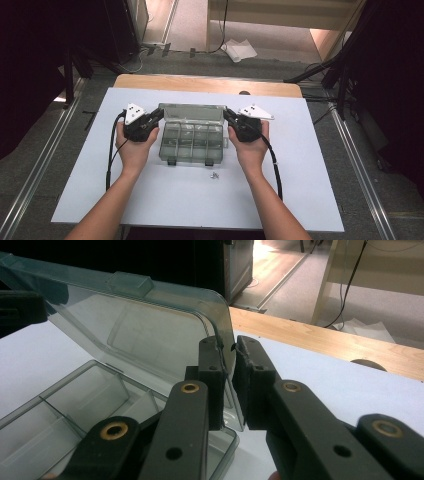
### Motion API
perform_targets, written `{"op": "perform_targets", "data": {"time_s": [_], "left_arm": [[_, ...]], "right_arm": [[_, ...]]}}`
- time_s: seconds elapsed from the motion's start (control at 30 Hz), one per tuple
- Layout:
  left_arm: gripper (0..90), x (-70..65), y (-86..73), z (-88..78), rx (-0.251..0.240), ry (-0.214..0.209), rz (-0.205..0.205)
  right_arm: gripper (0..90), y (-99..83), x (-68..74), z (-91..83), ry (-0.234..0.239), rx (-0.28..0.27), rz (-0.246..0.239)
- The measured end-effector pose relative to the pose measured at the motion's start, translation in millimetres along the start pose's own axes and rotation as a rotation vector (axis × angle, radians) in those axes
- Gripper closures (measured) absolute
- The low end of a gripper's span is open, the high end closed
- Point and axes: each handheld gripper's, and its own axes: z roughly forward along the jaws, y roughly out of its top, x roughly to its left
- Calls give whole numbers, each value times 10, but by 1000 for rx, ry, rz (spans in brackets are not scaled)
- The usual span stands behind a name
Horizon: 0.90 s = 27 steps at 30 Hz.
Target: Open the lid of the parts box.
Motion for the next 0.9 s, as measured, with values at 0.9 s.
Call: {"op": "perform_targets", "data": {"time_s": [0.9], "left_arm": [[848,33,34,154,42,36,-16]], "right_arm": [[839,16,-104,193,-7,20,23]]}}
